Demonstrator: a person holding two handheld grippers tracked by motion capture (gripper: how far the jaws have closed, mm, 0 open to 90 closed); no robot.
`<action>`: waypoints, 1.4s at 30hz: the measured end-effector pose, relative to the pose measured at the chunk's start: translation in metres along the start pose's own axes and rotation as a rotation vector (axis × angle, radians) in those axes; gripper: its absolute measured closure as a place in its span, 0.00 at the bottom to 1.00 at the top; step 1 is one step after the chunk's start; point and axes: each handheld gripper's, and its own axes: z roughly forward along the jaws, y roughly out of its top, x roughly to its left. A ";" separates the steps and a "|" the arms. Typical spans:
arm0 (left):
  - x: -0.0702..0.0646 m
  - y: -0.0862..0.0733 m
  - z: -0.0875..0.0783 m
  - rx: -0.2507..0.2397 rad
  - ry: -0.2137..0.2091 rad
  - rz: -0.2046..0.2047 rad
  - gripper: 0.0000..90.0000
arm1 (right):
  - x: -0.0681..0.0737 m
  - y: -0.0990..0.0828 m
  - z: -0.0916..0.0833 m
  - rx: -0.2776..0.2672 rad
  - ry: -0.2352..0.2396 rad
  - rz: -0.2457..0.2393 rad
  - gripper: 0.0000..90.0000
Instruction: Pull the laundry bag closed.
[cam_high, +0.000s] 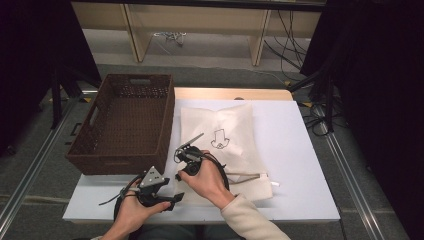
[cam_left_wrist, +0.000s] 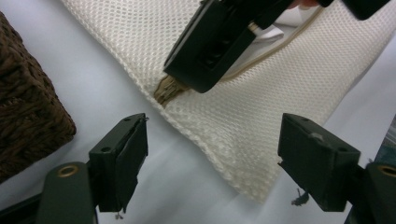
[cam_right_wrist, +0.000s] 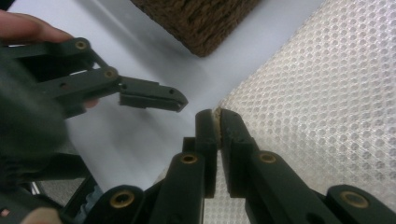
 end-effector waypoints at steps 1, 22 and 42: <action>0.001 0.000 0.000 -0.004 -0.008 -0.005 0.29 | 0.000 -0.001 -0.002 -0.007 0.013 -0.001 0.97; 0.013 0.013 0.008 -0.016 -0.116 -0.166 0.62 | -0.003 -0.011 -0.030 -0.066 0.026 -0.009 0.97; 0.016 0.019 0.011 -0.079 -0.151 -0.236 0.95 | -0.009 -0.019 -0.036 -0.062 0.038 0.029 0.97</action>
